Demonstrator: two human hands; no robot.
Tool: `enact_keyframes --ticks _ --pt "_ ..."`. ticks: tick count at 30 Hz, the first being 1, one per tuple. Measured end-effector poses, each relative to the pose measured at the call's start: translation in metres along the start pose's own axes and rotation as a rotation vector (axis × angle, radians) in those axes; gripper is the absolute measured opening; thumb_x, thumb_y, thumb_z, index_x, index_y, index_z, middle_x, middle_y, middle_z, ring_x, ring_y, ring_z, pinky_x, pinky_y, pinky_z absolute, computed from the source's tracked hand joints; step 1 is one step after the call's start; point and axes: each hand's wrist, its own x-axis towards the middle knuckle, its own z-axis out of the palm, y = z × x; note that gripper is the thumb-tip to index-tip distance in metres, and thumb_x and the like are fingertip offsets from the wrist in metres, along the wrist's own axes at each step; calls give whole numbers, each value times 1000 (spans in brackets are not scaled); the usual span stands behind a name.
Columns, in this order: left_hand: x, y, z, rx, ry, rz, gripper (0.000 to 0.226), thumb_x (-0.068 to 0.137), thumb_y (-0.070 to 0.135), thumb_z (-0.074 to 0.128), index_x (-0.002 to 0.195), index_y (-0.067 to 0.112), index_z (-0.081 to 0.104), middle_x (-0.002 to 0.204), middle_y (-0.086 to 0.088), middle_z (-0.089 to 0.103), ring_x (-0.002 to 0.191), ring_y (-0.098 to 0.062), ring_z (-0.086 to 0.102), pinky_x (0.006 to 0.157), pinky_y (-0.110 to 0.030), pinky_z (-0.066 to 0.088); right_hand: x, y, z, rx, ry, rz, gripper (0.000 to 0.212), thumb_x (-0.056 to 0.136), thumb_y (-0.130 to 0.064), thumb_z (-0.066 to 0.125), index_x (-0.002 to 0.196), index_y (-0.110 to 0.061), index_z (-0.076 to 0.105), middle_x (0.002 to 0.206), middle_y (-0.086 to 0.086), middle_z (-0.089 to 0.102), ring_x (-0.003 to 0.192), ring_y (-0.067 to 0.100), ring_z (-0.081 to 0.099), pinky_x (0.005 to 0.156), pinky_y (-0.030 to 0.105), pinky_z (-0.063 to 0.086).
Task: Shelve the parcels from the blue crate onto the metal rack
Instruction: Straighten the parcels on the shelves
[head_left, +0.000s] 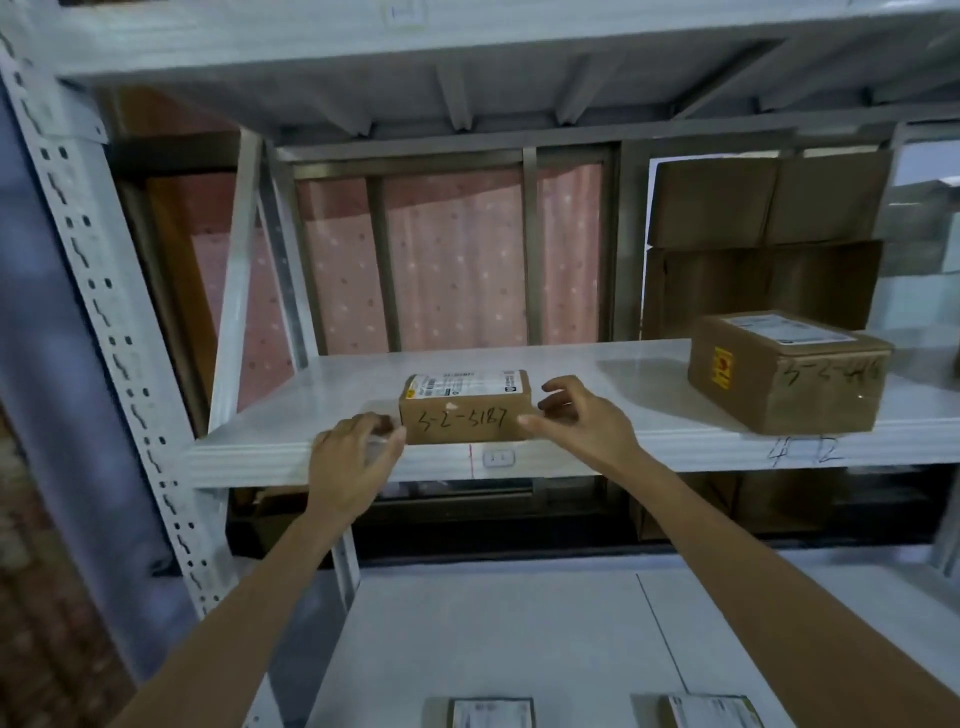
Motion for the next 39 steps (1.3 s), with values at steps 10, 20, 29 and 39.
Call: enact_keyframes --ticks 10,20,29,39 --pt "0 2 12 83 110 -23 53 82 58 38 92 14 66 89 -1 71 84 -22 64 78 -35 42 6 4 11 -182 105 -37 58 76 -71 60 113 -26 58 112 -10 71 102 14 65 87 35 54" --pt "0 2 18 116 151 -28 42 83 53 48 90 16 66 88 0 71 83 -20 64 78 -32 39 12 11 15 -241 137 -64 54 76 -72 58 106 -27 61 107 -11 72 97 12 65 79 29 51" --pt "-1 0 15 77 98 -27 43 84 55 45 94 18 64 94 1 70 89 -20 63 84 -35 40 10 10 15 -222 121 -64 53 77 -71 59 106 -27 60 108 -10 70 96 12 65 76 27 50" --pt "28 47 -25 -192 189 -41 50 85 47 45 110 5 57 111 -16 62 106 -33 54 90 -42 40 -12 -3 -41 -58 288 -217 54 81 -54 67 121 -18 60 120 -6 65 109 4 57 92 29 50"
